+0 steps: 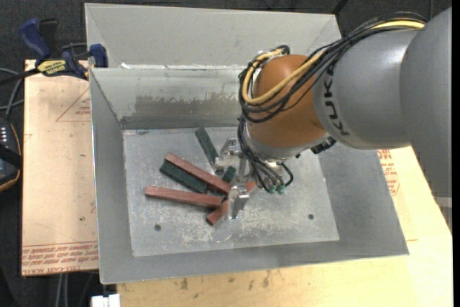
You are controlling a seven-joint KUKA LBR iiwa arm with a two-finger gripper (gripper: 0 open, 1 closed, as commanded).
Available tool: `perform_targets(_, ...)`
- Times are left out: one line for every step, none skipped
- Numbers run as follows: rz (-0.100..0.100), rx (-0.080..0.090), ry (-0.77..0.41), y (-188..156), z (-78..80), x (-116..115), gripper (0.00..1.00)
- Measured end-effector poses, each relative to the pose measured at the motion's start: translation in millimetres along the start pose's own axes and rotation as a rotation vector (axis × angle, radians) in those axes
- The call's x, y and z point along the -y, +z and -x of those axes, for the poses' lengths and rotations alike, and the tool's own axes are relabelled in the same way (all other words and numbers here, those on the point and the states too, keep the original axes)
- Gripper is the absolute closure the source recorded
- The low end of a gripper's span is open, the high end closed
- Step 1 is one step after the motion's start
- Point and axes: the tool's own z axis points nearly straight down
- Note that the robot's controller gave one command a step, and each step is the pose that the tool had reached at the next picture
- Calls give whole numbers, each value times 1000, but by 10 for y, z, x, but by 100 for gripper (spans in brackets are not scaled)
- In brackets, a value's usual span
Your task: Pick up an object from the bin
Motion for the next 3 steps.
perform_targets(7, 16, 85, 450, 237, -187, 100)
perform_targets(7, 16, 85, 450, 237, -187, 100)
perform_targets(-1, -4, 97, -644, 335, 48, 100)
